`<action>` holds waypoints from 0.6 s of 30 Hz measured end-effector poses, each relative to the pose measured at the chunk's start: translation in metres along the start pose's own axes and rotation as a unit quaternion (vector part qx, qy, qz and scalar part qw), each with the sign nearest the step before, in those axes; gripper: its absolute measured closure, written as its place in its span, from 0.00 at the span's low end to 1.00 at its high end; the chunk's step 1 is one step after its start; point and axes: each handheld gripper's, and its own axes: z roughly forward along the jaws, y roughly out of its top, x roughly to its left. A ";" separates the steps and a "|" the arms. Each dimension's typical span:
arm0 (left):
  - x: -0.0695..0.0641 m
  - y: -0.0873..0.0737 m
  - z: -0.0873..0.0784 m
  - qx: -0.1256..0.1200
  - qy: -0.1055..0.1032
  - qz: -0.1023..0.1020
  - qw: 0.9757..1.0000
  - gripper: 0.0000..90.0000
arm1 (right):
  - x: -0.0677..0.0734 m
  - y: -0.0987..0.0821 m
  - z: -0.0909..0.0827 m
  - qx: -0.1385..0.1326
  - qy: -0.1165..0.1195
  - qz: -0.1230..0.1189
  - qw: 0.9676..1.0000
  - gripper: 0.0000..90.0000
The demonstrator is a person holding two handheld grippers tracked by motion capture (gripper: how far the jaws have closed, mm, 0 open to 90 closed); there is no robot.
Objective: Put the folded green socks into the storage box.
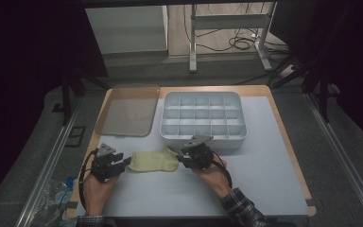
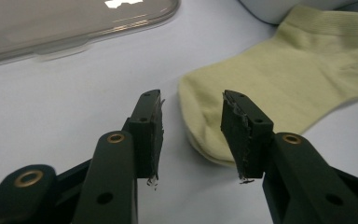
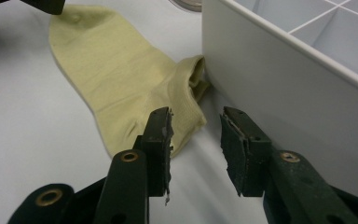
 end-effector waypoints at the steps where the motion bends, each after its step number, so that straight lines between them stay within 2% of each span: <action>1: 0.001 -0.001 0.003 0.001 0.005 -0.002 1.000 0.65 | 0.000 0.001 0.002 0.001 0.000 0.001 1.000 0.70; 3: 0.002 -0.002 0.007 0.001 0.008 -0.002 1.000 0.65 | 0.001 0.003 0.006 0.001 0.001 0.001 1.000 0.70; 6: 0.003 -0.004 0.011 0.002 0.015 -0.003 1.000 0.60 | 0.003 0.006 0.013 0.004 -0.001 -0.001 1.000 0.70; 10: 0.003 -0.005 0.015 0.001 0.015 -0.006 1.000 0.60 | 0.004 0.009 0.021 0.011 -0.003 -0.002 1.000 0.70; 18: -0.003 -0.010 0.022 0.020 0.019 0.007 1.000 0.63 | 0.005 0.006 0.034 0.034 -0.008 -0.006 0.999 0.68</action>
